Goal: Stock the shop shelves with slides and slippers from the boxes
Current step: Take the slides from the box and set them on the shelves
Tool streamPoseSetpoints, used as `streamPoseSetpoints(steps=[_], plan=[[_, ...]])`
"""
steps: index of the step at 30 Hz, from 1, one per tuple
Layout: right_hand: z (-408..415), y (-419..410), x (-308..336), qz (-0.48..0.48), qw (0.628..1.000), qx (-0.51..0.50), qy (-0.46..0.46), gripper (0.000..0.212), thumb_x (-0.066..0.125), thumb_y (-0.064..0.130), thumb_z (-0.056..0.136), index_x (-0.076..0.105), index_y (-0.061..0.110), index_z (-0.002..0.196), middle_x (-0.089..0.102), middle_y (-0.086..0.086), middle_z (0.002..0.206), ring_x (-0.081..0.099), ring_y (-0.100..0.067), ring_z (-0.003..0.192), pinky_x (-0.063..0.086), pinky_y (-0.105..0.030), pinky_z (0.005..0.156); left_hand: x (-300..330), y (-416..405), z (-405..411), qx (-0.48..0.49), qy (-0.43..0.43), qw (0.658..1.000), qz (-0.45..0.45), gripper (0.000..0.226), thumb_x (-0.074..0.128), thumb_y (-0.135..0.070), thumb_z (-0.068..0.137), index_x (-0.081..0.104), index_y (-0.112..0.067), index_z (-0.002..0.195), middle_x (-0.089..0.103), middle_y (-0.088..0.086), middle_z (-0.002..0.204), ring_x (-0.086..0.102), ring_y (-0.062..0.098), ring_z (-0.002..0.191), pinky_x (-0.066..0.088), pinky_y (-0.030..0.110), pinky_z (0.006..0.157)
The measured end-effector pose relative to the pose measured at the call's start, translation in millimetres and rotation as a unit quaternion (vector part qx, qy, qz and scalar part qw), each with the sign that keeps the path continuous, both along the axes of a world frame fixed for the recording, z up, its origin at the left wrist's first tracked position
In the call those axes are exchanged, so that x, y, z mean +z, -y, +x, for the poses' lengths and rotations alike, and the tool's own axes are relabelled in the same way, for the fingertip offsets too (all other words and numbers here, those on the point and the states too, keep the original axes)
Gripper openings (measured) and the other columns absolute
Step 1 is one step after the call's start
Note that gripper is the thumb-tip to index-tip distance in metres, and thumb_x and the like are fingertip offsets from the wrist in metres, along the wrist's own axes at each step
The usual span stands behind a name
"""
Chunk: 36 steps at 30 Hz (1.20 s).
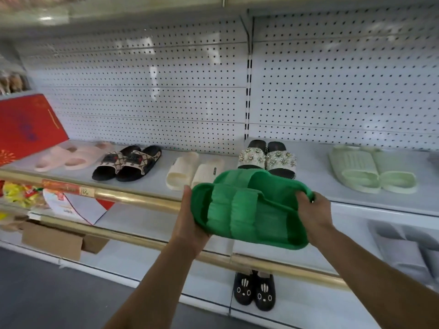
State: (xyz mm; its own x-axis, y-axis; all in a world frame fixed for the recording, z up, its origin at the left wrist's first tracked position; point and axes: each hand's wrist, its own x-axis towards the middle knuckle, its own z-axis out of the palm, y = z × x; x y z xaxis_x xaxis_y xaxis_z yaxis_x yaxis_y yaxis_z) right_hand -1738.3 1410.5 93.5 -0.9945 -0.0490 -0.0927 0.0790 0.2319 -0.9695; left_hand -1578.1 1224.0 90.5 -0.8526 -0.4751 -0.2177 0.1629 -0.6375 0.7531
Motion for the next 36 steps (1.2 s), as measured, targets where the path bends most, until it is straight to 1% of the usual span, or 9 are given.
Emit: streamPoseSetpoints(steps=[3, 6, 10, 17, 21, 25, 29, 32, 36], plan=[[-16, -21, 14, 0.023, 1.0, 0.02, -0.001, 0.033, 0.058, 0.03, 0.093, 0.061, -0.003, 0.089, 0.052, -0.013, 0.076, 0.044, -0.023, 0.063, 0.034, -0.031, 0.056, 1, -4, -14, -0.023, 0.067, 0.997, -0.014, 0.073, 0.03, -0.067, 0.095, 0.059, -0.011, 0.132, 0.065, 0.018, 0.126, 0.062, 0.036, 0.117, 0.048, 0.049, 0.098], [-32, -38, 26, 0.035, 0.999, 0.038, 0.004, 0.038, 0.062, 0.036, 0.091, 0.064, -0.002, 0.089, 0.059, -0.015, 0.08, 0.051, -0.025, 0.067, 0.04, -0.032, 0.063, 2, -14, -27, -0.024, 0.104, 0.994, -0.017, 0.066, 0.046, -0.063, 0.091, 0.064, -0.01, 0.125, 0.067, 0.019, 0.121, 0.064, 0.037, 0.112, 0.047, 0.051, 0.099], [-58, -55, 38, 0.046, 0.998, 0.046, -0.015, 0.048, 0.063, 0.036, 0.089, 0.062, -0.012, 0.094, 0.062, -0.023, 0.081, 0.053, -0.025, 0.069, 0.041, -0.032, 0.067, 6, -28, -46, -0.007, 0.137, 0.99, -0.031, 0.048, 0.059, -0.046, 0.092, 0.065, -0.007, 0.118, 0.072, 0.018, 0.108, 0.069, 0.035, 0.101, 0.055, 0.044, 0.083], [-105, -86, 64, 0.07, 0.99, 0.121, -0.027, 0.03, 0.066, 0.036, 0.088, 0.07, 0.006, 0.086, 0.07, -0.015, 0.092, 0.066, -0.03, 0.082, 0.054, -0.045, 0.087, 7, -40, -83, -0.018, 0.145, 0.988, -0.056, 0.051, 0.07, -0.046, 0.08, 0.061, -0.012, 0.117, 0.064, 0.022, 0.122, 0.064, 0.037, 0.107, 0.054, 0.054, 0.091], [-134, -99, 73, 0.089, 0.981, 0.171, -0.015, 0.031, 0.068, 0.037, 0.086, 0.07, 0.006, 0.09, 0.071, -0.017, 0.096, 0.069, -0.034, 0.088, 0.054, -0.052, 0.089, 9, -52, -104, -0.039, 0.15, 0.985, -0.08, 0.046, 0.07, -0.026, 0.084, 0.061, 0.0, 0.12, 0.069, 0.024, 0.111, 0.069, 0.035, 0.093, 0.059, 0.039, 0.074], [-154, -103, 84, 0.107, 0.971, 0.21, -0.039, 0.05, 0.065, 0.054, 0.082, 0.07, 0.006, 0.097, 0.07, -0.015, 0.1, 0.066, -0.034, 0.093, 0.051, -0.049, 0.092, 18, -65, -116, -0.058, 0.153, 0.981, -0.103, 0.032, 0.061, -0.009, 0.091, 0.057, 0.012, 0.116, 0.072, 0.015, 0.075, 0.069, 0.022, 0.058, 0.056, 0.028, 0.052], [-172, -106, 90, 0.164, 0.953, 0.232, -0.105, 0.056, 0.055, 0.057, 0.088, 0.065, 0.005, 0.106, 0.069, -0.014, 0.084, 0.063, -0.023, 0.078, 0.046, -0.031, 0.072, 26, -71, -121, -0.024, 0.152, 0.985, -0.081, 0.028, 0.059, -0.018, 0.095, 0.058, -0.004, 0.12, 0.07, 0.021, 0.107, 0.072, 0.031, 0.078, 0.059, 0.035, 0.061], [-185, -105, 90, 0.212, 0.936, 0.237, -0.148, 0.052, 0.052, 0.061, 0.087, 0.06, 0.012, 0.105, 0.069, -0.01, 0.077, 0.064, -0.024, 0.08, 0.045, -0.037, 0.08, 26, -77, -120, -0.041, 0.141, 0.985, -0.093, 0.024, 0.054, -0.023, 0.099, 0.055, -0.013, 0.12, 0.066, 0.025, 0.114, 0.072, 0.04, 0.088, 0.061, 0.043, 0.068], [-197, -100, 92, 0.237, 0.929, 0.226, -0.174, 0.042, 0.056, 0.054, 0.089, 0.06, 0.014, 0.099, 0.068, -0.012, 0.074, 0.062, -0.022, 0.068, 0.046, -0.031, 0.066, 23, -76, -122, -0.056, 0.132, 0.985, -0.093, 0.029, 0.055, -0.032, 0.097, 0.054, -0.02, 0.123, 0.064, 0.021, 0.12, 0.069, 0.038, 0.101, 0.054, 0.06, 0.085]])
